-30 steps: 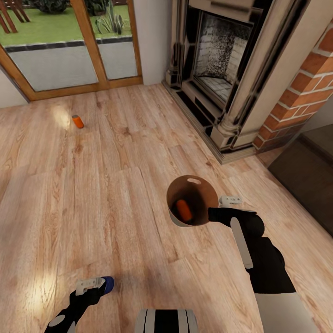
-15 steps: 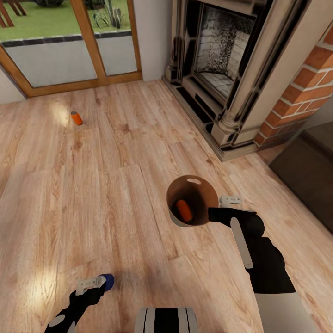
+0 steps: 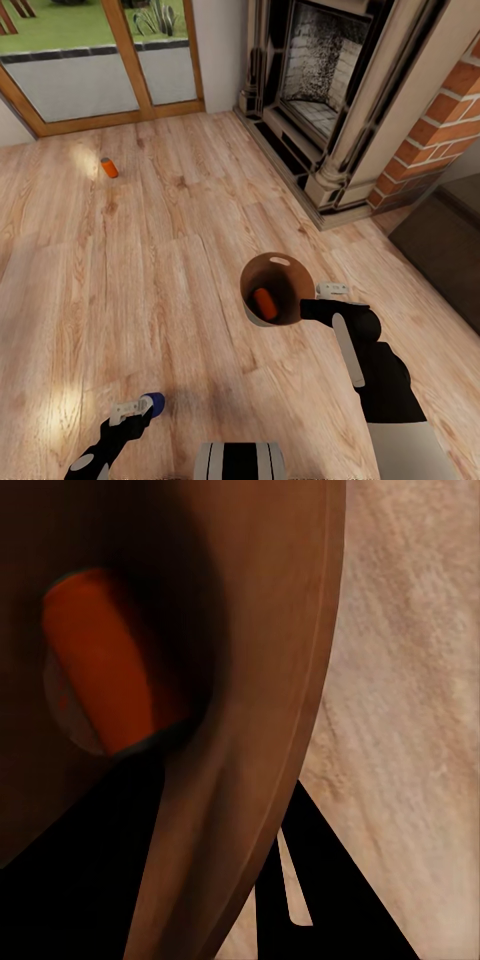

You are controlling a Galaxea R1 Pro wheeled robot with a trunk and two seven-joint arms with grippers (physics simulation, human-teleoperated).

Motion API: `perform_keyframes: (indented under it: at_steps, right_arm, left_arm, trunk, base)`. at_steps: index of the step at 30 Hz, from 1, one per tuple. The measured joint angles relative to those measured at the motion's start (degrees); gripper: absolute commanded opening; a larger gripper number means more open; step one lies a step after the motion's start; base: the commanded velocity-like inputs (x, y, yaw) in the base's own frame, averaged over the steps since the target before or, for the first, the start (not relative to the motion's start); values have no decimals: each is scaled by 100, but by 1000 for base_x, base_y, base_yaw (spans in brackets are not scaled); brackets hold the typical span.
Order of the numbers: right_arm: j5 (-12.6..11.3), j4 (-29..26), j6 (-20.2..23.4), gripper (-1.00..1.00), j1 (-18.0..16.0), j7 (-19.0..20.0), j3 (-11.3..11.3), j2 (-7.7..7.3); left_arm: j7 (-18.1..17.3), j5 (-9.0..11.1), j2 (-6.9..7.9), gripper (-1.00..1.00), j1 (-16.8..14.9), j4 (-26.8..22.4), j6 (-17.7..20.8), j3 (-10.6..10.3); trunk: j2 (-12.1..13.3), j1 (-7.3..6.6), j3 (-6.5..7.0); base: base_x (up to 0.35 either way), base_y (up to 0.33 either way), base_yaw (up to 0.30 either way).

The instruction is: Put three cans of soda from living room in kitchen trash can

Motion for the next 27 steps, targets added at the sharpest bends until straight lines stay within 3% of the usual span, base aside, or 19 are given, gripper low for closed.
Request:
perform_keyframes:
  at_steps: [7, 22, 27]
  right_arm:
    - [13, -1, 1, -100, 2, 0, 2, 0]
    - [-2, -1, 0, -100, 1, 0, 3, 0]
    - [15, 0, 1, -100, 0, 0, 3, 0]
  left_arm:
    - [0, -1, -1, 100, 0, 0, 0, -4]
    - [0, 0, 2, 100, 0, 0, 0, -7]
    - [0, -1, 2, 100, 0, 0, 0, -7]
  trunk:
    - [0, 0, -23]
    - [0, 0, -25]
    - [-160, 88, -97]
  base:
    - [133, 0, 0]
    - [10, 0, 0]
    - [0, 0, 0]
